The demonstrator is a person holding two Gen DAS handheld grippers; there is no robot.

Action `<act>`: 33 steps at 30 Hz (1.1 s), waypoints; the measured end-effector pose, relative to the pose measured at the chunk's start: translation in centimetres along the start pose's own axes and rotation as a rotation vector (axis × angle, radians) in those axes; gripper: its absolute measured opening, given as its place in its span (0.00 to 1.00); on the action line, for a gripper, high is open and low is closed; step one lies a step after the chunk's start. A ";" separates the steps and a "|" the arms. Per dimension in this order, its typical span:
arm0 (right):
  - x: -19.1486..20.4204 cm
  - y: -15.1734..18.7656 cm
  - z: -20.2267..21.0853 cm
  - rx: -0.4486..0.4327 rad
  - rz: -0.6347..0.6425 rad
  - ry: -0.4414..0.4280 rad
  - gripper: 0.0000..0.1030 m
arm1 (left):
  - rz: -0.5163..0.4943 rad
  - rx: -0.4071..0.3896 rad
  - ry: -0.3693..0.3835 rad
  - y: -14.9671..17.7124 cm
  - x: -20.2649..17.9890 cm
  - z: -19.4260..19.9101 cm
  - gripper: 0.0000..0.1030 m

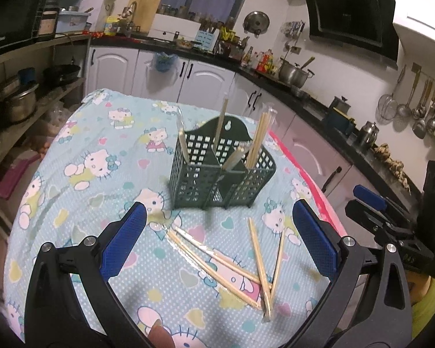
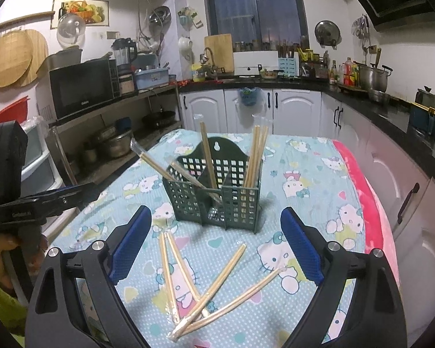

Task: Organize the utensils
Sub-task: 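Withdraw both open tools from the caddy back toward the loose chopsticks, then close the right tool on loose chopsticks while the left tool grasps chopsticks too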

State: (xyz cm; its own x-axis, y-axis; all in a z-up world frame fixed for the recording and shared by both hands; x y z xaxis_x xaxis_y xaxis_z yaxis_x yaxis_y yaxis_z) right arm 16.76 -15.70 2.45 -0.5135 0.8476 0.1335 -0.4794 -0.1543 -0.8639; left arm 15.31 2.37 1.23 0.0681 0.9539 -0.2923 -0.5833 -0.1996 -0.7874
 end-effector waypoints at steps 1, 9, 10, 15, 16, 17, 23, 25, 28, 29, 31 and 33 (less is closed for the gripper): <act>-0.2 0.2 -0.2 0.006 -0.002 0.000 0.85 | -0.002 0.006 0.000 0.2 0.0 -0.2 0.90; -1.1 1.4 -1.1 0.043 -0.010 0.012 0.85 | -0.005 0.062 -0.006 2.2 0.2 -1.9 0.90; -1.3 1.6 -1.2 0.050 -0.012 0.014 0.85 | -0.004 0.068 -0.009 2.4 0.3 -2.1 0.90; -1.9 2.3 -2.1 0.078 -0.021 0.019 0.85 | -0.004 0.111 -0.022 3.7 0.9 -3.5 0.90; -2.0 2.5 -2.3 0.085 -0.023 0.018 0.85 | -0.002 0.120 -0.022 4.0 1.1 -3.8 0.90; -2.1 2.7 -2.4 0.090 -0.022 0.019 0.85 | 0.004 0.129 -0.027 4.4 1.3 -4.1 0.90; -2.8 3.7 -3.7 0.125 -0.032 0.028 0.84 | 0.029 0.182 -0.042 6.2 2.6 -5.9 0.90; -2.9 4.1 -4.1 0.139 -0.034 0.031 0.83 | 0.040 0.195 -0.047 6.7 3.0 -6.4 0.90; -3.0 4.6 -4.7 0.157 -0.033 0.033 0.82 | 0.057 0.216 -0.049 7.4 3.6 -7.1 0.90; -3.0 4.8 -4.8 0.161 -0.032 0.034 0.81 | 0.061 0.221 -0.044 7.6 3.6 -7.3 0.89; -3.1 5.1 -5.1 0.174 -0.031 0.034 0.80 | 0.067 0.236 -0.043 8.0 3.8 -7.7 0.83; -3.0 5.5 -5.6 0.186 -0.028 0.036 0.79 | 0.076 0.249 -0.037 8.4 3.8 -8.1 0.77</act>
Point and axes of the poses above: each gripper's, at about its wrist camera, not at the fingertips, and z roughly against the way its jaws point, x to its left, y to its underside, the point moved 8 cm from there along -z, roughly the way its jaws point, and after that the axes turned 3 degrees about -y, right-handed, at the moved point
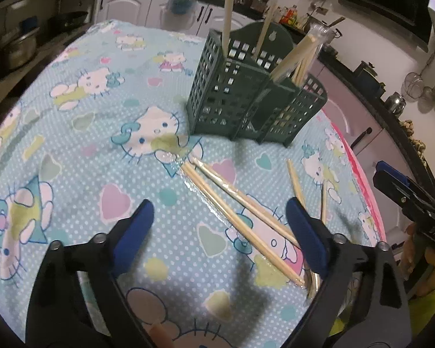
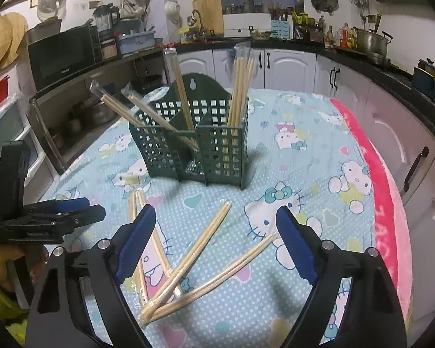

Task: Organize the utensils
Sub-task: 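Close the right tool on loose chopsticks while the left tool grasps chopsticks too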

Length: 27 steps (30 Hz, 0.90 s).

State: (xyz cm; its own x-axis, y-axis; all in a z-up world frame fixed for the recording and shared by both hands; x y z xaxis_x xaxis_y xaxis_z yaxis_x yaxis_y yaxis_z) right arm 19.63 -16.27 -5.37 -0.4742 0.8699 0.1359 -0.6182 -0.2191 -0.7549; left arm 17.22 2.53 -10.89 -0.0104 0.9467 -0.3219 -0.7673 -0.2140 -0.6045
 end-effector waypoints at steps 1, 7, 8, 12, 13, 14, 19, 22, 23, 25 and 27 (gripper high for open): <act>0.0 0.1 -0.1 0.004 0.001 0.000 0.78 | 0.009 0.007 0.005 0.1 0.1 -0.3 0.73; 0.0 1.1 -1.6 0.051 0.010 -0.010 0.74 | 0.052 0.049 0.050 0.3 0.5 -1.7 0.39; -0.1 1.3 -1.9 0.061 0.010 -0.011 0.73 | 0.057 0.056 0.053 0.4 0.5 -2.0 0.36; -0.1 2.1 -3.5 0.111 0.005 -0.022 0.66 | 0.077 0.075 0.061 0.3 0.9 -2.9 0.32; -0.1 2.2 -3.8 0.120 0.002 -0.025 0.63 | 0.083 0.078 0.062 0.2 1.1 -3.1 0.31; -0.1 2.4 -4.2 0.131 0.000 -0.029 0.62 | 0.091 0.080 0.062 0.1 1.2 -3.2 0.29; -0.5 2.9 -6.4 0.189 -0.032 -0.041 0.51 | 0.133 0.098 0.064 -0.3 2.2 -4.1 0.26; -0.9 2.9 -7.8 0.215 -0.066 -0.053 0.47 | 0.154 0.102 0.068 -0.6 2.7 -4.5 0.26; -1.0 2.7 -8.2 0.222 -0.076 -0.058 0.46 | 0.160 0.103 0.068 -0.7 2.8 -4.6 0.25; -1.2 2.5 -8.9 0.232 -0.089 -0.058 0.44 | 0.177 0.104 0.076 -1.0 3.2 -4.8 0.25; -1.2 2.1 -9.4 0.240 -0.097 -0.061 0.43 | 0.185 0.104 0.077 -1.2 3.5 -5.0 0.25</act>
Point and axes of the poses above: each gripper's, at about its wrist camera, not at the fingertips, and z roughly against the way its jaws point, x to its left, y to its underside, the point moved 8 cm from there along -z, roughly the way its jaws point, and after that the axes turned 3 degrees about -y, right-handed, at the moved point
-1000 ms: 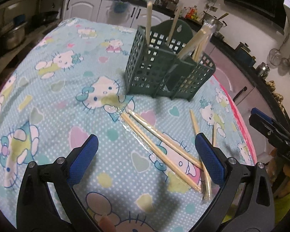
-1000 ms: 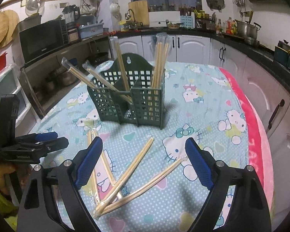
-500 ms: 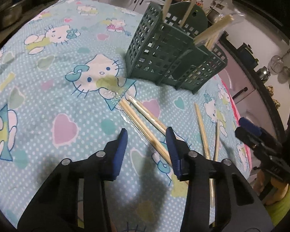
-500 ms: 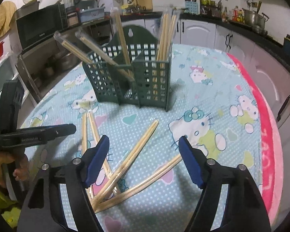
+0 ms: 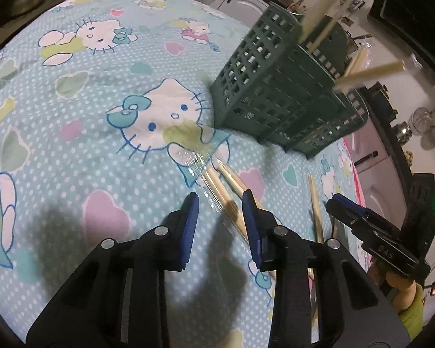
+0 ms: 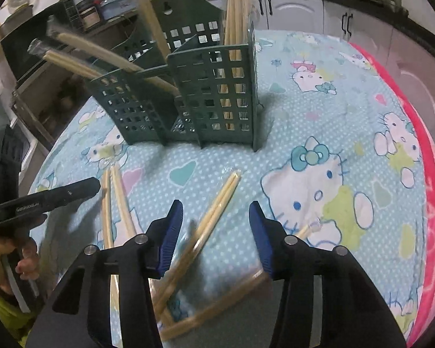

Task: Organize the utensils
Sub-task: 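Close the right tool on loose chopsticks while the left tool grasps chopsticks too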

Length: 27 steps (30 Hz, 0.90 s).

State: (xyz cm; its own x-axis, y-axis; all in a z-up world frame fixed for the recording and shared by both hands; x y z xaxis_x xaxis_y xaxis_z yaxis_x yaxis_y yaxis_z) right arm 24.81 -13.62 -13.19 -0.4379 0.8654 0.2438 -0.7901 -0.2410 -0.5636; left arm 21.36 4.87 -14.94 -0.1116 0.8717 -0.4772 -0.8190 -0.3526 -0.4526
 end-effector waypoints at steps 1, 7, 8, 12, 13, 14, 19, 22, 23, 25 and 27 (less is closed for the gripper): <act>0.0 -0.3 -0.3 0.005 -0.004 0.002 0.43 | 0.008 0.000 0.003 -0.2 0.1 -0.1 0.25; -0.8 -1.1 -2.3 0.057 -0.062 0.003 0.41 | 0.045 -0.003 0.018 -1.3 0.9 -0.6 0.22; -1.0 -1.2 -2.5 0.066 -0.074 0.004 0.41 | 0.050 -0.003 0.023 -1.4 0.9 -0.7 0.22; -1.4 -1.4 -3.3 0.083 -0.118 -0.008 0.38 | 0.069 -0.005 0.038 -1.9 1.3 -0.8 0.22; -1.4 -1.5 -3.3 0.084 -0.124 -0.009 0.37 | 0.072 -0.006 0.039 -1.9 1.4 -0.8 0.22; -1.5 -1.6 -3.4 0.084 -0.134 -0.011 0.37 | 0.076 -0.008 0.040 -2.0 1.5 -0.9 0.22; -1.9 -2.1 -4.0 0.098 -0.145 0.007 0.25 | 0.070 -0.005 0.027 -2.2 1.6 -1.1 0.18; -2.3 -2.4 -4.2 0.089 -0.136 0.037 0.14 | 0.078 -0.003 0.017 -2.3 2.0 -1.3 0.12; -2.4 -2.4 -4.1 0.086 -0.139 0.038 0.13 | 0.077 0.000 0.016 -2.3 2.0 -1.3 0.11; -2.6 -2.4 -3.9 0.076 -0.141 0.038 0.10 | 0.070 0.005 0.015 -2.4 2.1 -1.3 0.09; -2.7 -2.3 -3.4 0.062 -0.143 0.038 0.06 | 0.071 0.004 0.017 -2.5 2.2 -1.4 0.05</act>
Point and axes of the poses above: each gripper's, at about its wrist camera, not at the fingertips, and z roughly against the way its jaws point, x to its left, y to its underside, the point moved 8 cm from there along -z, roughly the way its jaws point, and after that the axes turned 3 degrees about -y, right-handed, at the moved point
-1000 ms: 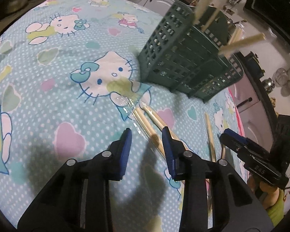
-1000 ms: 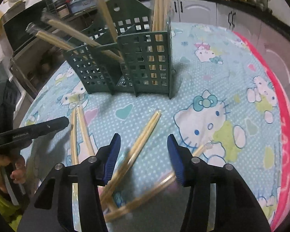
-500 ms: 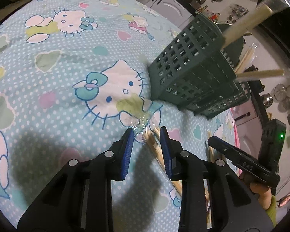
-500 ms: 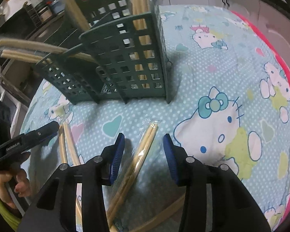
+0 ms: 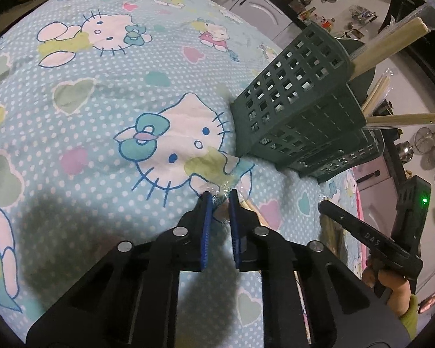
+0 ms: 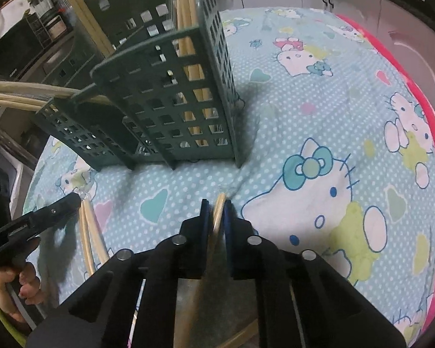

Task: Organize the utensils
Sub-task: 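Close the right tool on loose chopsticks while the left tool grasps chopsticks too, then lift the held chopsticks upright and carry them above the green caddy with both tools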

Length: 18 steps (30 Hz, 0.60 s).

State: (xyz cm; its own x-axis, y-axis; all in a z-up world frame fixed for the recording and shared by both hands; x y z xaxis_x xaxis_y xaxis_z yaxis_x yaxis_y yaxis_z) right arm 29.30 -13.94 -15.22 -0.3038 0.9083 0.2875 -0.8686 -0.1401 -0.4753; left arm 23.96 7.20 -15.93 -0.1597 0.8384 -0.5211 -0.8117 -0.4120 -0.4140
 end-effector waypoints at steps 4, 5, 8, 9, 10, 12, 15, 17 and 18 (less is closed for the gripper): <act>-0.1 0.1 1.5 -0.040 -0.008 -0.021 0.05 | 0.030 0.005 0.035 0.0 0.7 0.2 0.00; 0.1 0.1 1.8 -0.049 -0.004 -0.023 0.05 | 0.024 0.004 0.039 -0.1 0.7 0.4 0.00; 0.2 -0.2 3.0 -0.081 0.000 -0.037 0.05 | 0.023 -0.006 0.063 -0.2 0.5 0.8 0.00; 0.2 -0.3 3.4 -0.090 0.000 -0.040 0.05 | 0.030 -0.006 0.075 -0.2 0.5 1.0 0.00; 0.3 -0.4 4.0 -0.105 0.002 -0.040 0.05 | 0.033 -0.005 0.080 -0.3 0.4 1.0 0.00; 0.6 -0.4 4.9 -0.126 0.008 -0.048 0.05 | 0.036 -0.012 0.093 -0.3 0.4 1.4 0.00; 1.6 -0.4 6.3 -0.152 0.026 -0.067 0.05 | 0.029 -0.035 0.105 -0.6 0.0 2.6 0.00; 2.4 -0.3 6.9 -0.168 0.045 -0.068 0.05 | 0.007 -0.062 0.110 -0.7 -0.5 3.8 0.00; 2.7 -0.2 7.3 -0.176 0.052 -0.070 0.05 | -0.001 -0.073 0.110 -0.7 -0.8 4.3 0.00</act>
State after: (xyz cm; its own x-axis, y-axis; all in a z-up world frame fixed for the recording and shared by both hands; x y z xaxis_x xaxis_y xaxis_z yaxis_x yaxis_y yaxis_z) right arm 25.85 -14.33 -8.29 -0.3788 0.8709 0.3131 -0.7708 -0.1096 -0.6276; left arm 22.24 8.39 -12.01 -0.0934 0.7961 -0.5979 -0.7682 -0.4396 -0.4654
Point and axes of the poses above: each gripper's, at about its wrist camera, not at the fingertips, and z roughly against the way its jaws point, x to its left, y to its underside, the point moved 8 cm from there along -z, roughly the way its jaws point, and after that the axes turned 3 degrees about -y, right-handed, at the moved point
